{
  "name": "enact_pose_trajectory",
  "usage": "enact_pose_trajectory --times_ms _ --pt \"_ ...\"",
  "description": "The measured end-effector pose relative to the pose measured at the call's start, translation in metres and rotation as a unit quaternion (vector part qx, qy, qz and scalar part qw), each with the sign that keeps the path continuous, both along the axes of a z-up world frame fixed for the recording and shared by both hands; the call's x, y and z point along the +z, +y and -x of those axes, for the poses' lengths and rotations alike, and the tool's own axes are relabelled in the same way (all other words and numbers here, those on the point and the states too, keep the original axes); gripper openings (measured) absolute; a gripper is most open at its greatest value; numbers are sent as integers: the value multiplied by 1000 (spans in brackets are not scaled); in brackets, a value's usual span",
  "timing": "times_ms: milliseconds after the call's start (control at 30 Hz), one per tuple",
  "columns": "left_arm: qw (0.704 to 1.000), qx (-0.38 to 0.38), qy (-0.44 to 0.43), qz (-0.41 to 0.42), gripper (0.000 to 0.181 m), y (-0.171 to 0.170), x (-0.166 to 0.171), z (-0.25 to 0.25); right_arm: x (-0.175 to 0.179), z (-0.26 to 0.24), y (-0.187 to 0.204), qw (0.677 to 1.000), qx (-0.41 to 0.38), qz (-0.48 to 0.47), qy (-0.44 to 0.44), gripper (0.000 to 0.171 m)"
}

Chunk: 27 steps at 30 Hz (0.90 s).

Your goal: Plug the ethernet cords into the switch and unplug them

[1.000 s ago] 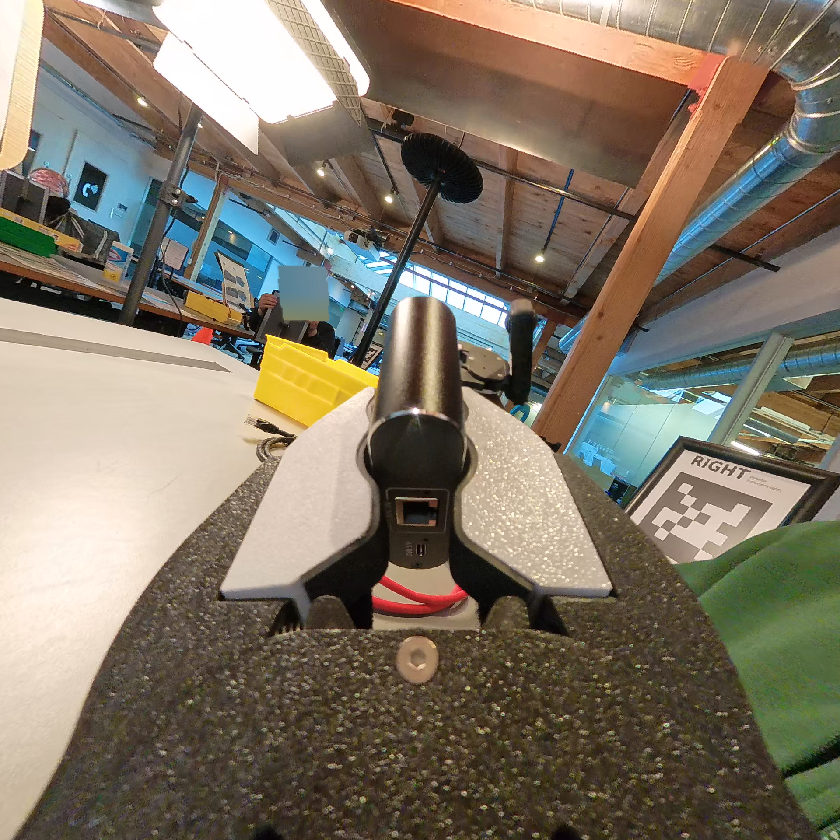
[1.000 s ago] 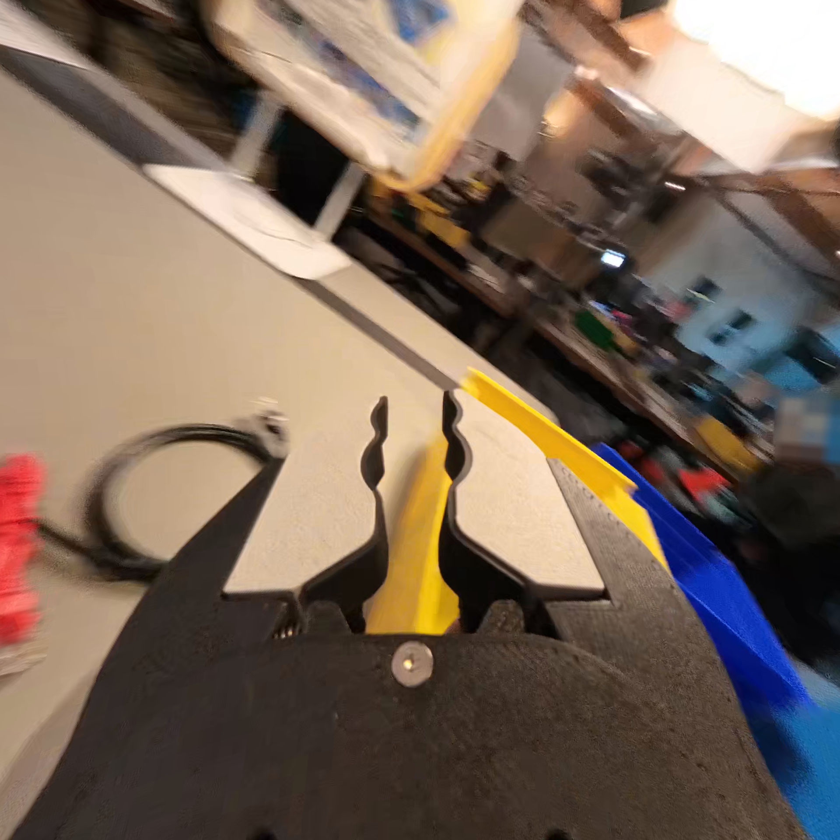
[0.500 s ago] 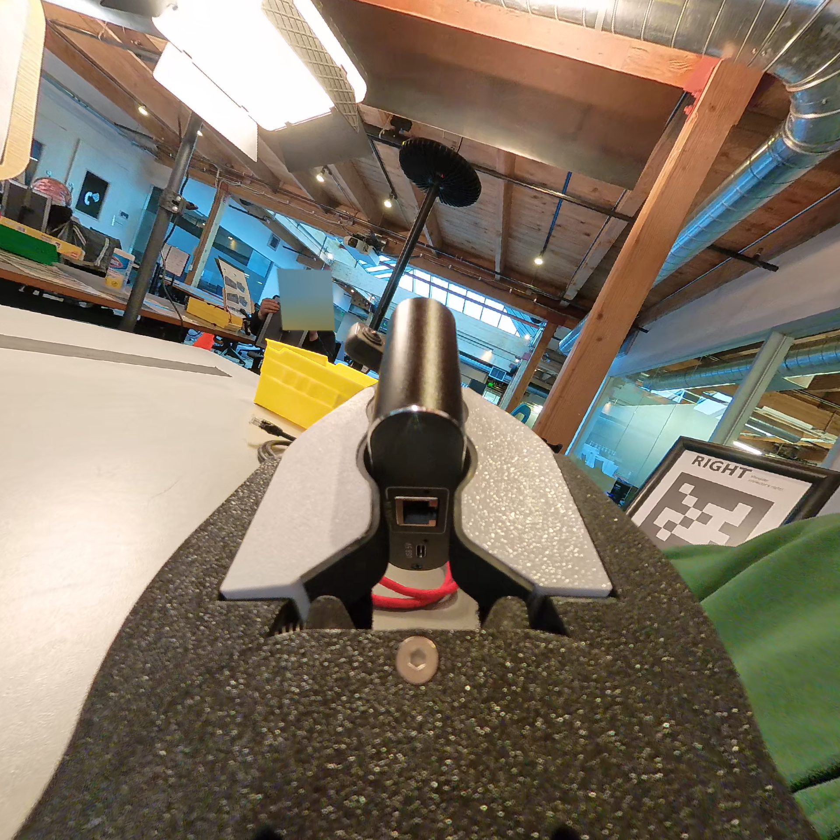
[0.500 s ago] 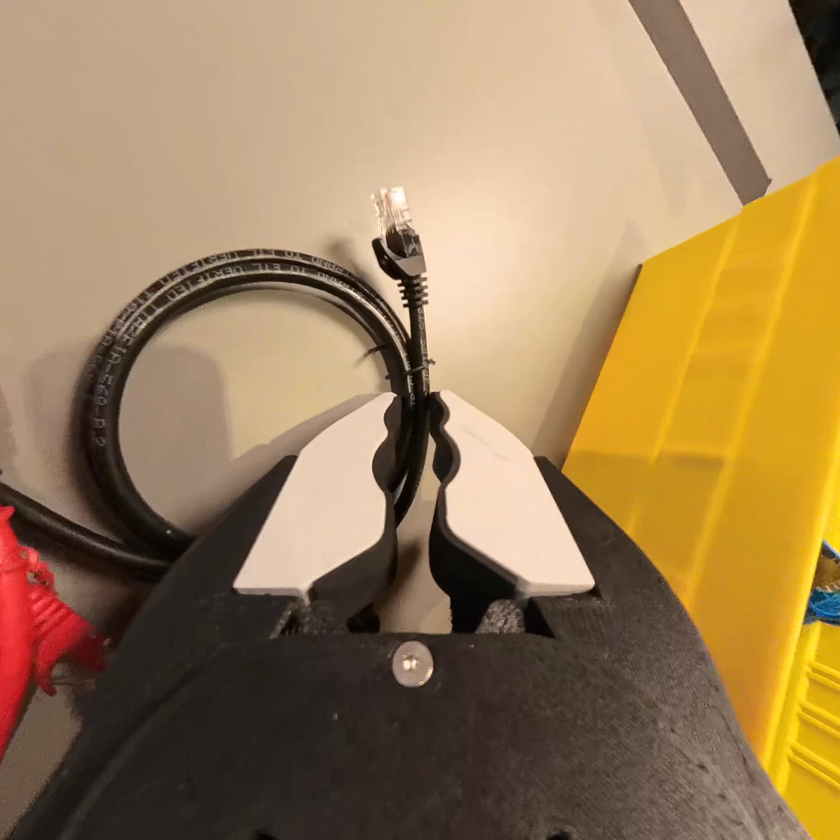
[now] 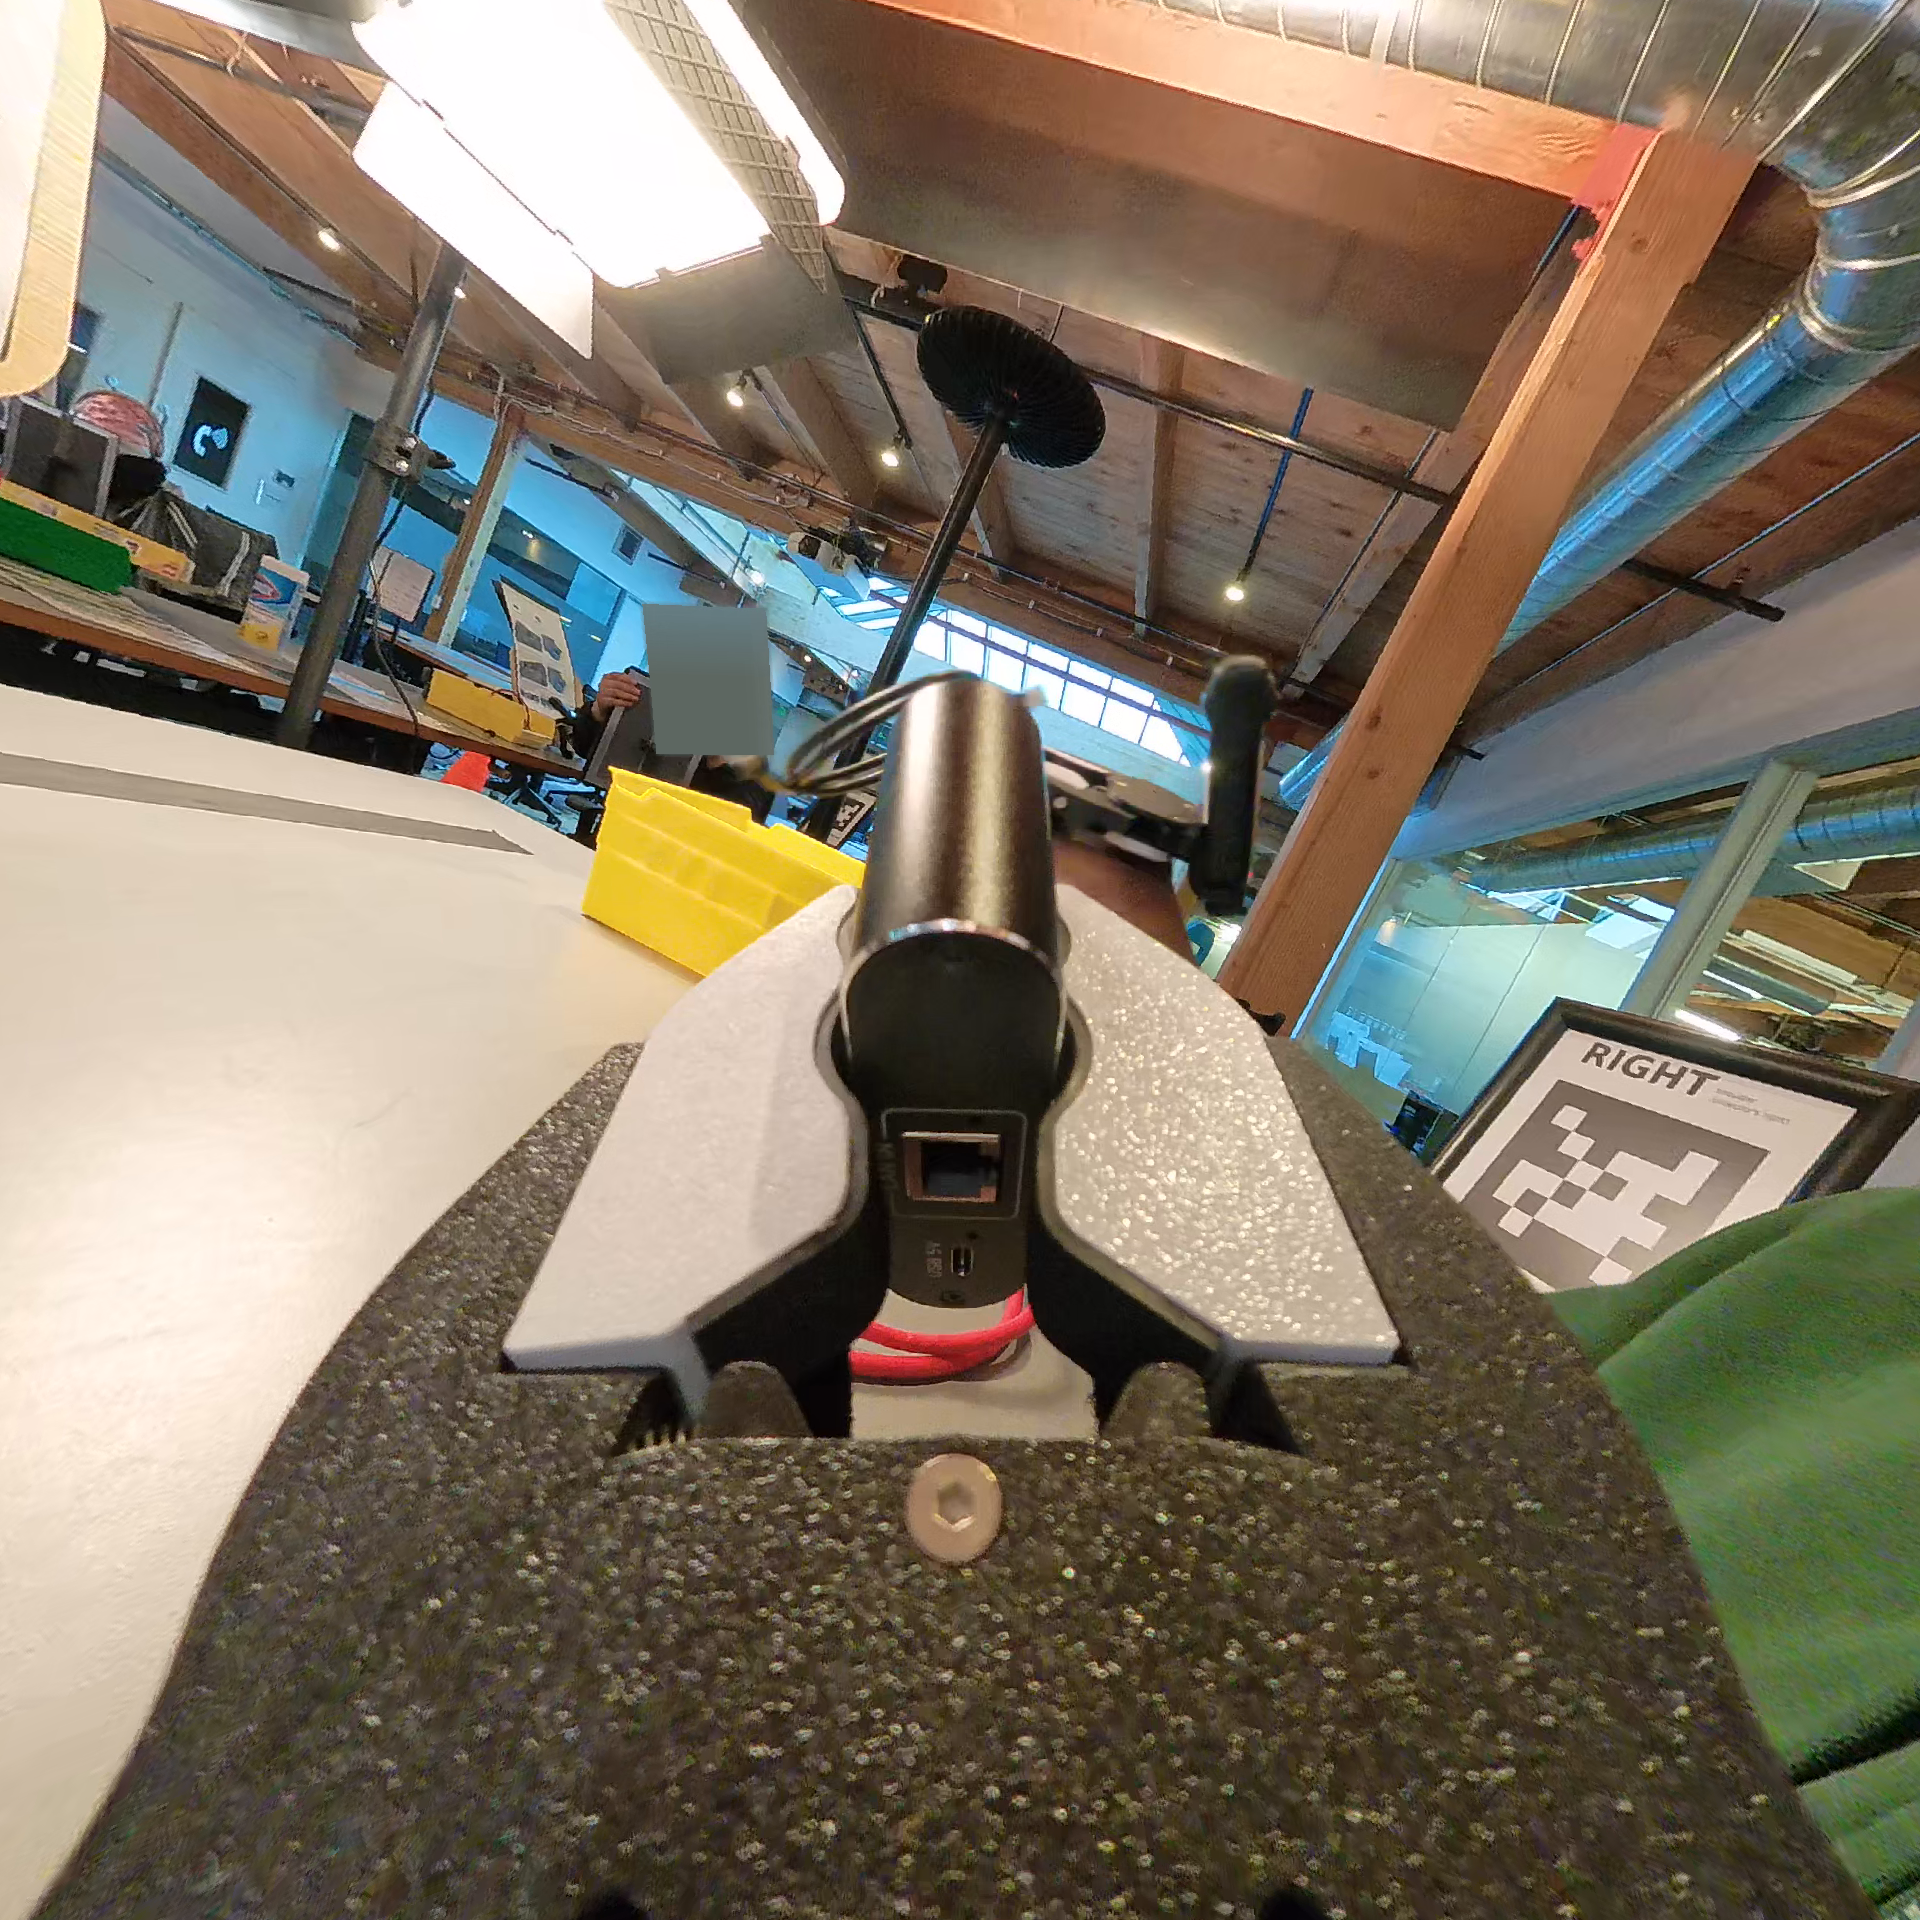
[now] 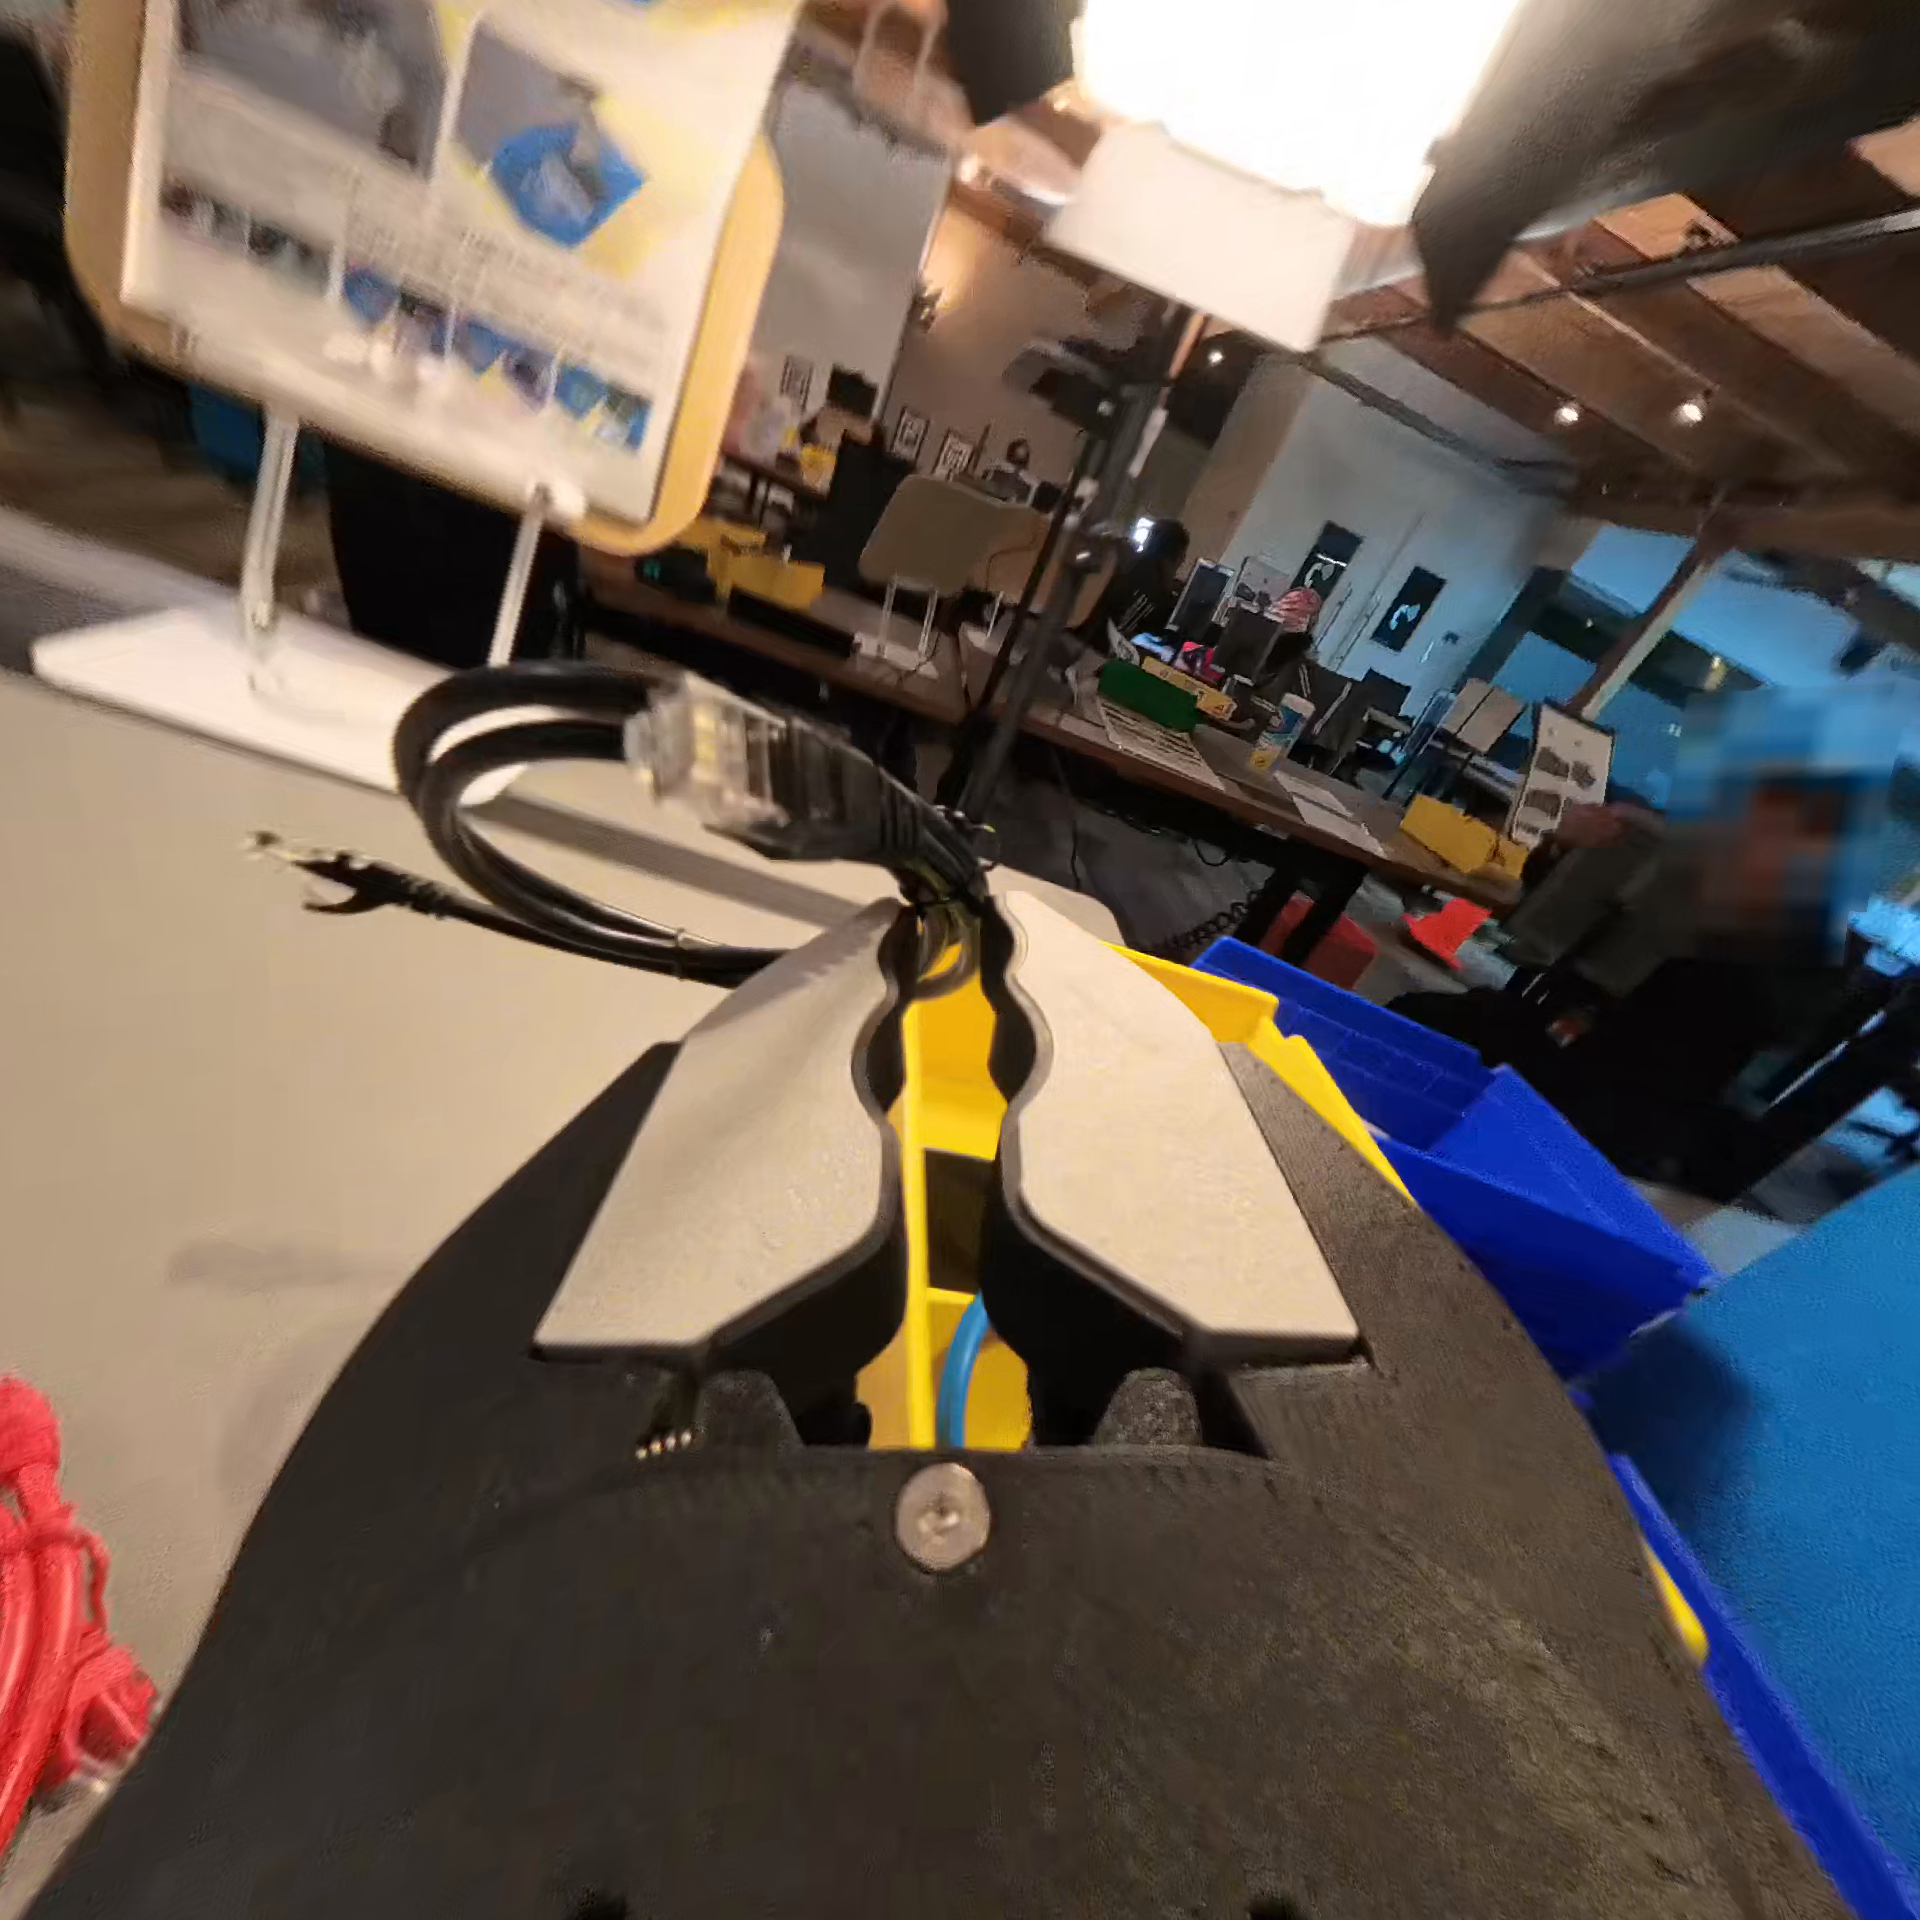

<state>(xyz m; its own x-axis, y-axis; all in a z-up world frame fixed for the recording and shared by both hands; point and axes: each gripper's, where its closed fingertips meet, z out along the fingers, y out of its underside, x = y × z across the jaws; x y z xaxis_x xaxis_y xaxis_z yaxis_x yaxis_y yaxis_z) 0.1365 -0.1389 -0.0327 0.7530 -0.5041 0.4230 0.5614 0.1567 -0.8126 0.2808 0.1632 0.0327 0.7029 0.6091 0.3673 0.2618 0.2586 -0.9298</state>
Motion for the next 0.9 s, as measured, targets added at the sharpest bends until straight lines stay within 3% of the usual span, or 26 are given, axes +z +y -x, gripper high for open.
enact_pose_trajectory --times_ms 133,300,367,467,533,600,667,767,833,900 --pt "1000 -1 0 1 29 0 0 0 17 -81 38 990 -90 18 105 11" --pt "1000 -1 0 1 29 0 0 0 -52 -137 93 968 -201 151 20 12" --pt "1000 -1 -1 2 29 0 0 0 -89 -141 107 955 -216 197 -45 13" --pt "1000 -1 -1 1 29 0 0 0 -136 -125 107 940 -177 255 -141 31" --pt "1000 -1 -2 2 29 1 0 0 -132 -117 105 944 -171 234 -155 39" --pt "1000 -1 -2 1 29 0 0 0 -104 -110 99 960 -169 174 -138 39" --pt "1000 -2 -2 2 29 1 0 0 -69 -92 80 979 -134 98 -119 39" --pt "1000 -3 -3 2 29 1 -1 0 -36 -37 15 992 8 32 -118 32" --pt "1000 -2 -3 2 29 0 0 0 -45 5 -40 979 136 49 -147 29" --pt "1000 -2 -2 -1 29 0 0 0 -83 35 -86 940 236 133 -206 32"
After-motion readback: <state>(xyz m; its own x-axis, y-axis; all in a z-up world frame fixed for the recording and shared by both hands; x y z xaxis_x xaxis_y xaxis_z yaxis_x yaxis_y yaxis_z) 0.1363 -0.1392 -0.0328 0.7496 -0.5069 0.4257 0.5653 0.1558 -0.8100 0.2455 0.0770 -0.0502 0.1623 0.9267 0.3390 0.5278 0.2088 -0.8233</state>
